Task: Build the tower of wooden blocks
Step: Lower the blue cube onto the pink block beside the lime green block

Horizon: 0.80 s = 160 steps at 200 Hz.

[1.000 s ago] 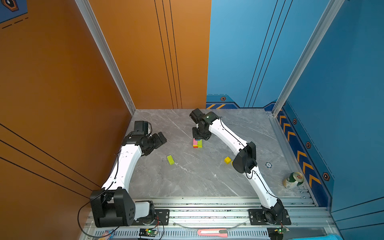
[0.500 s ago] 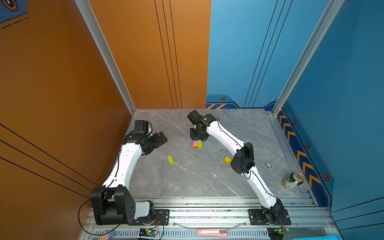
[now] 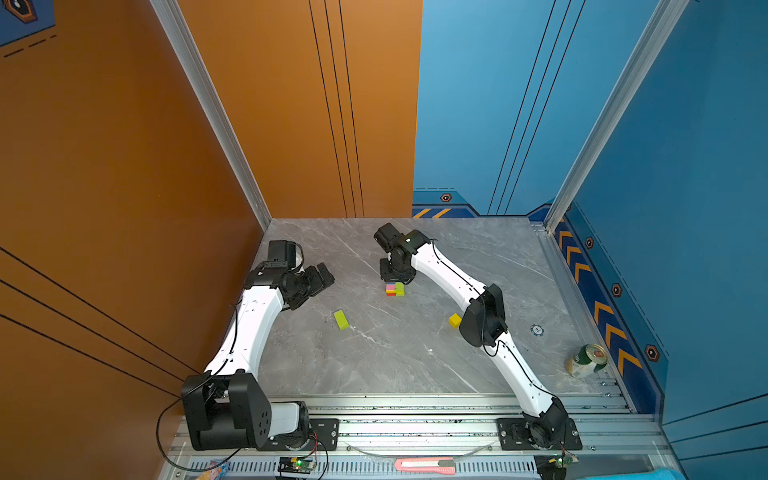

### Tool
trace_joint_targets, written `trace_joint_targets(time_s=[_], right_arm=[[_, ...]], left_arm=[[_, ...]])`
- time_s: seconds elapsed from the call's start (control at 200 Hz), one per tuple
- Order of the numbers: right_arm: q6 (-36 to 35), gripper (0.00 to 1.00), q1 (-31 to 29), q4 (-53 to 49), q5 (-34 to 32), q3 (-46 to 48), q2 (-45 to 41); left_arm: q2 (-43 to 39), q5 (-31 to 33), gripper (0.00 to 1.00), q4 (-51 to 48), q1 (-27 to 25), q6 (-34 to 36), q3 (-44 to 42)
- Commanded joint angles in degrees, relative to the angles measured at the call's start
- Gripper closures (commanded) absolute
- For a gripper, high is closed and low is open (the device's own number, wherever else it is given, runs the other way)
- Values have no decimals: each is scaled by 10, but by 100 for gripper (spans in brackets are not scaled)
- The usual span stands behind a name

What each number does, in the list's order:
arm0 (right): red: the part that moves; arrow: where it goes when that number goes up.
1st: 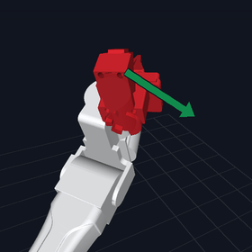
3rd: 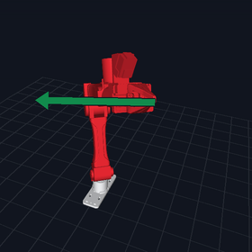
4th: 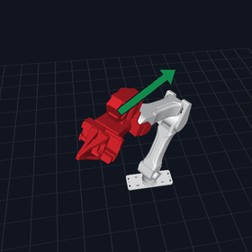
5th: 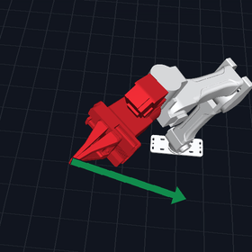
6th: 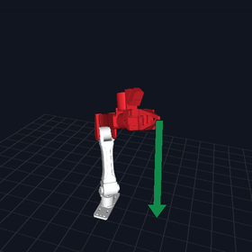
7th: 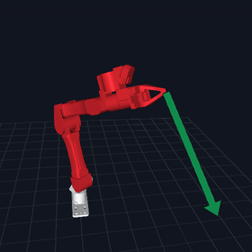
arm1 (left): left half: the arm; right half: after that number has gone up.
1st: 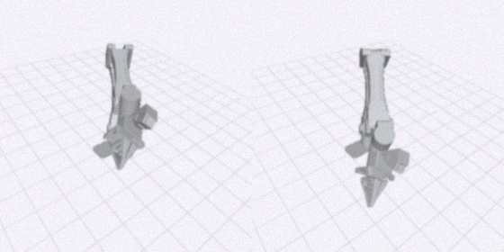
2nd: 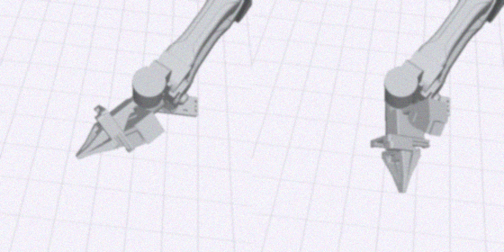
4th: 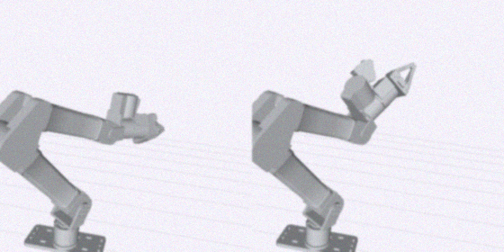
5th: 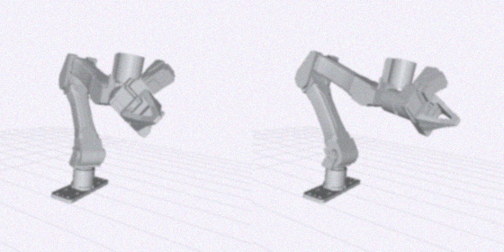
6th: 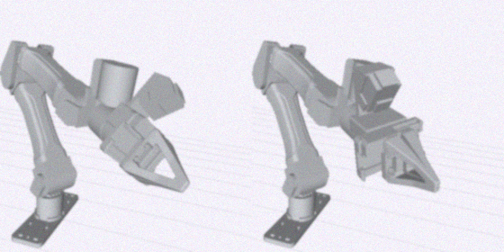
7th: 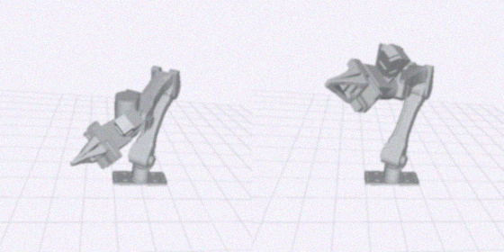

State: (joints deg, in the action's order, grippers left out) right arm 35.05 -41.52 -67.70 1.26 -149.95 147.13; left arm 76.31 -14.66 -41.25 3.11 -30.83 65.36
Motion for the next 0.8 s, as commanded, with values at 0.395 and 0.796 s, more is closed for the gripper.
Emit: trace_joint_targets(time_s=[0.395, 0.796], right_arm=[[15, 72, 2, 4, -20, -16, 12], [14, 71, 9, 2, -18, -16, 18]], left_arm=[[-7, -16, 2, -4, 14, 12, 10], [-3, -19, 1, -4, 16, 11, 15]])
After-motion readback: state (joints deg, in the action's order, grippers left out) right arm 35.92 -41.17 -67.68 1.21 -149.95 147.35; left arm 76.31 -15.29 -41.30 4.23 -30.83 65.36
